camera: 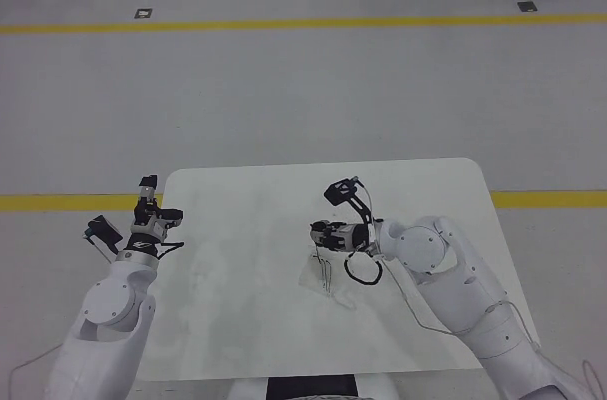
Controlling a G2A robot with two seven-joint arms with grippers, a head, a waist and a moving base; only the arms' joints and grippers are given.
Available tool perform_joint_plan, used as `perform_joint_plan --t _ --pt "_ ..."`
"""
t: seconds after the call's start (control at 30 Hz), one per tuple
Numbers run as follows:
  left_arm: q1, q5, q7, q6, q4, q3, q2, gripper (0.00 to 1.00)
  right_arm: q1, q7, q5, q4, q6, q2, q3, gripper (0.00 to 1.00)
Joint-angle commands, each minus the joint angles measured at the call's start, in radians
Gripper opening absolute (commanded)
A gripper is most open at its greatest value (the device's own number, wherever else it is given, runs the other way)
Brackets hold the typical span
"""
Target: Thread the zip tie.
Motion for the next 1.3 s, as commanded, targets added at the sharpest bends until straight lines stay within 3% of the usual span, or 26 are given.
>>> perform_joint_plan --t 0.0,0.27,0.4,0.63,0.9,1.0,1.27 --pt "0.000 0.000 0.000 0.000 0.000 0.000 0.000 1.00 -0.002 0.001 -0.003 -0.002 0.002 0.000 0.000 0.00" --pt "0.000 0.000 0.000 0.000 0.000 0.000 0.000 1.00 -0.004 -0.006 -0.001 -0.002 0.003 0.000 0.000 0.00" --pt "0.000 0.000 0.000 0.000 0.000 0.000 0.000 1.00 0.014 -0.057 0.016 0.007 0.045 -0.008 -0.019 0.00" --pt "0.000 0.000 0.000 0.000 0.000 0.000 0.000 1.00 0.198 -0.097 0.088 0.129 0.090 -0.056 -0.133 0.00" --pt "0.000 0.000 0.000 0.000 0.000 0.000 0.000 1.00 0.488 -0.175 0.208 0.389 0.138 -0.168 -0.322 0.00" --pt "0.000 0.000 0.000 0.000 0.000 0.000 0.000 1.00 0.570 -0.186 0.293 0.486 0.106 -0.214 -0.369 0.00" --pt "0.000 0.000 0.000 0.000 0.000 0.000 0.000 1.00 0.588 -0.189 0.303 0.510 0.099 -0.223 -0.380 0.00"
